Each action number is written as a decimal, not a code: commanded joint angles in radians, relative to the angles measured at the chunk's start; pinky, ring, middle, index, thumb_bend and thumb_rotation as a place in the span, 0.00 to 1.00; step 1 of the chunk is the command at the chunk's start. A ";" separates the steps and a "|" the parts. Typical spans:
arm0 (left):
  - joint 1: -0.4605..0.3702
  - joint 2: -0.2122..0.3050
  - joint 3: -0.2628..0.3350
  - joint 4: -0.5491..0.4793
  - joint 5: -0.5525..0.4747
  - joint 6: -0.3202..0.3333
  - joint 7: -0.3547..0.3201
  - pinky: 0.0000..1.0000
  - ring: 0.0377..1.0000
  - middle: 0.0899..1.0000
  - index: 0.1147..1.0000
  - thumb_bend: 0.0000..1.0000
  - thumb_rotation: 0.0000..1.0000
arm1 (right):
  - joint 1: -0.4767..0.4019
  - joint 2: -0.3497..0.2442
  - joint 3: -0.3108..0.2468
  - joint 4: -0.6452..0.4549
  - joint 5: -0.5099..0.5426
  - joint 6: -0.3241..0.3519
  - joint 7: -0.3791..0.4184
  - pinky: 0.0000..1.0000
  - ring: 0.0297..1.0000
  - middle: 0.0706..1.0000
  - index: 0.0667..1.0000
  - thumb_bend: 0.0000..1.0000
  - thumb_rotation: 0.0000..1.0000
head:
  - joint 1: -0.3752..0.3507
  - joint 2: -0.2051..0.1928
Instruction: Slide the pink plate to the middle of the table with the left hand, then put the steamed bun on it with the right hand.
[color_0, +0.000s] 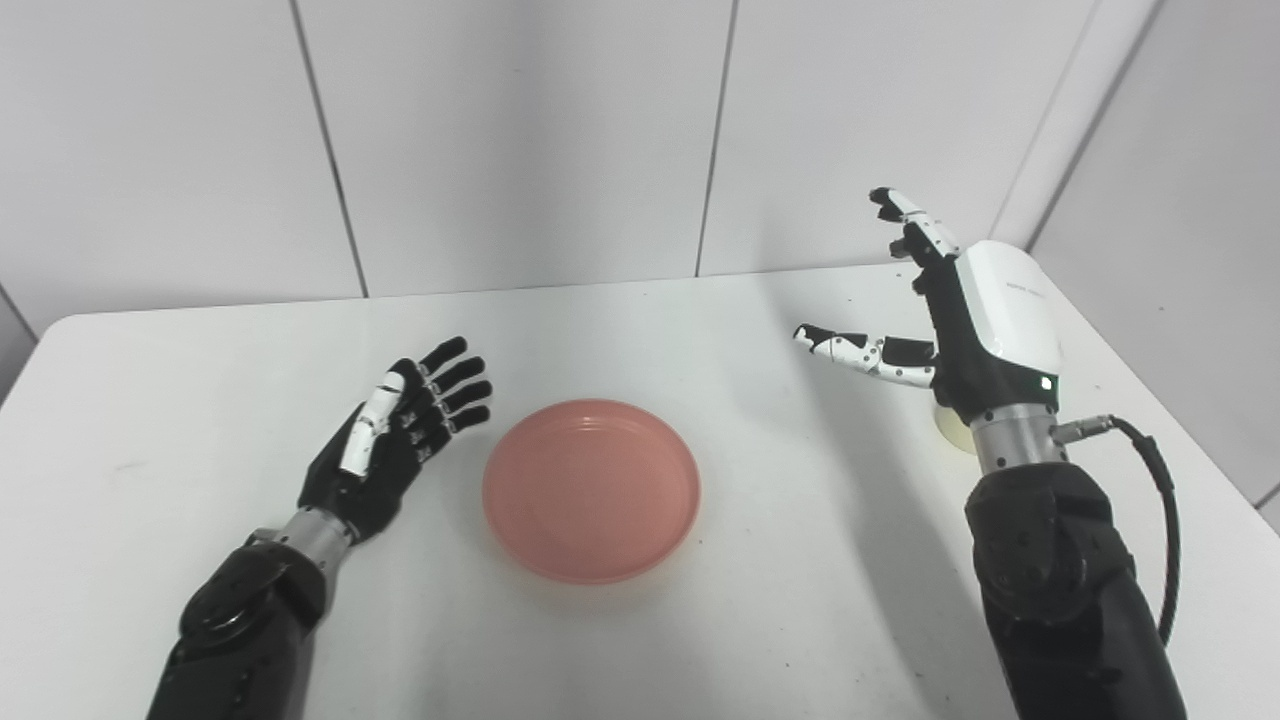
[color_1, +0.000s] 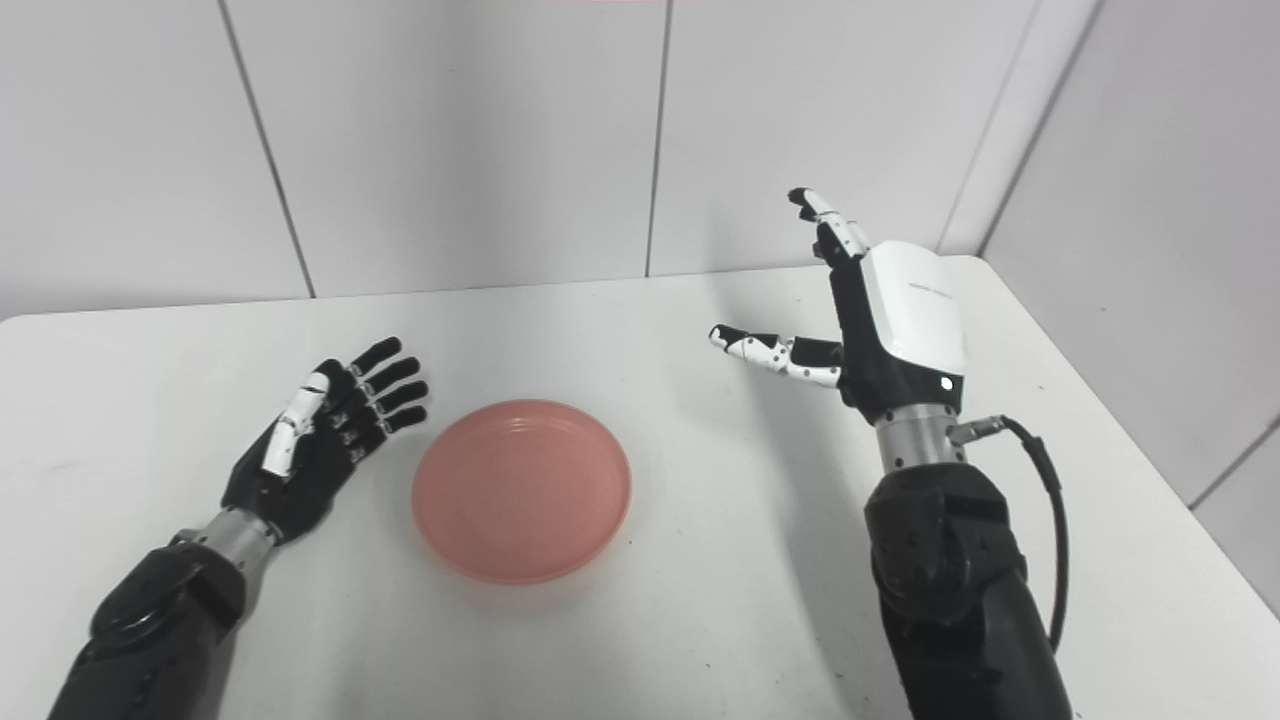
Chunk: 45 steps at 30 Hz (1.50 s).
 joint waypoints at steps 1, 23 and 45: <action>0.080 0.031 -0.003 0.112 0.037 0.057 0.025 0.83 0.84 0.86 0.84 0.45 0.93 | -0.034 -0.033 -0.035 -0.030 -0.043 0.042 0.032 0.62 0.76 0.82 0.83 0.85 0.47 | 0.000 0.001; 0.030 0.079 0.025 0.259 0.006 -0.002 -0.039 0.82 0.83 0.84 0.82 0.48 0.84 | -0.010 -0.077 -0.211 0.246 0.028 0.033 -0.019 0.53 0.64 0.71 0.76 0.84 0.25 | -0.084 0.007; 0.032 0.107 0.047 0.241 -0.007 0.020 -0.063 0.80 0.82 0.83 0.81 0.50 0.81 | -0.061 -0.098 -0.157 0.457 0.064 0.051 0.034 0.60 0.73 0.82 0.78 0.81 0.28 | -0.136 0.046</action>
